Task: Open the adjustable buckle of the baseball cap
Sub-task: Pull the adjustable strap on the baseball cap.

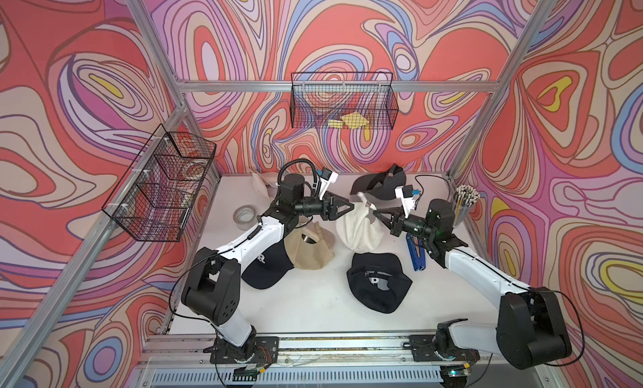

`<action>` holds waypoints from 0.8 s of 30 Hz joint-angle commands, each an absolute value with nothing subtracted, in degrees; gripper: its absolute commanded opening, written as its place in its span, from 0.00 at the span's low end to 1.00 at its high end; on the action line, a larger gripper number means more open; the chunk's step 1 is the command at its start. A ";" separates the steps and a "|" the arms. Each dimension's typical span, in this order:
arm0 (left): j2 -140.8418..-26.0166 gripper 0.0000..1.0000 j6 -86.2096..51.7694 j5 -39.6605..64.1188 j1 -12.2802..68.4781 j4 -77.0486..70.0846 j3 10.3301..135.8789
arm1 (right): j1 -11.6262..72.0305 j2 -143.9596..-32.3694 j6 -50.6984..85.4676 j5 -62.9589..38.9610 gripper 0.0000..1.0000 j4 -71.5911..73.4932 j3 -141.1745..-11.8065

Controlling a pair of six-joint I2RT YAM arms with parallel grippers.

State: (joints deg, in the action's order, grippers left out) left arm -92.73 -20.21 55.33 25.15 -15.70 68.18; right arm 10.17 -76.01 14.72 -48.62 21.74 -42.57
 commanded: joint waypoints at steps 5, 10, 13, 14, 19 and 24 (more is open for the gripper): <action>-88.74 0.67 -9.08 48.76 26.80 -8.21 67.38 | 11.34 -79.73 15.36 -46.33 0.00 21.43 -44.90; -88.49 0.64 -7.65 45.79 28.39 -8.14 65.90 | 11.65 -80.81 17.45 -45.76 0.00 22.72 -45.59; -88.50 0.59 -9.92 46.96 28.48 -10.86 64.27 | 12.00 -80.88 19.20 -44.64 0.00 24.51 -45.45; -88.55 0.58 -10.62 47.50 28.61 -11.52 63.80 | 12.18 -80.89 19.70 -44.13 0.00 25.22 -45.46; -87.58 0.57 -11.59 46.67 29.82 -13.82 61.65 | 12.61 -81.16 22.51 -42.71 0.00 26.90 -46.87; -85.62 0.62 -11.36 42.67 31.52 -14.38 60.42 | 14.52 -81.52 23.13 -40.91 0.00 26.82 -48.55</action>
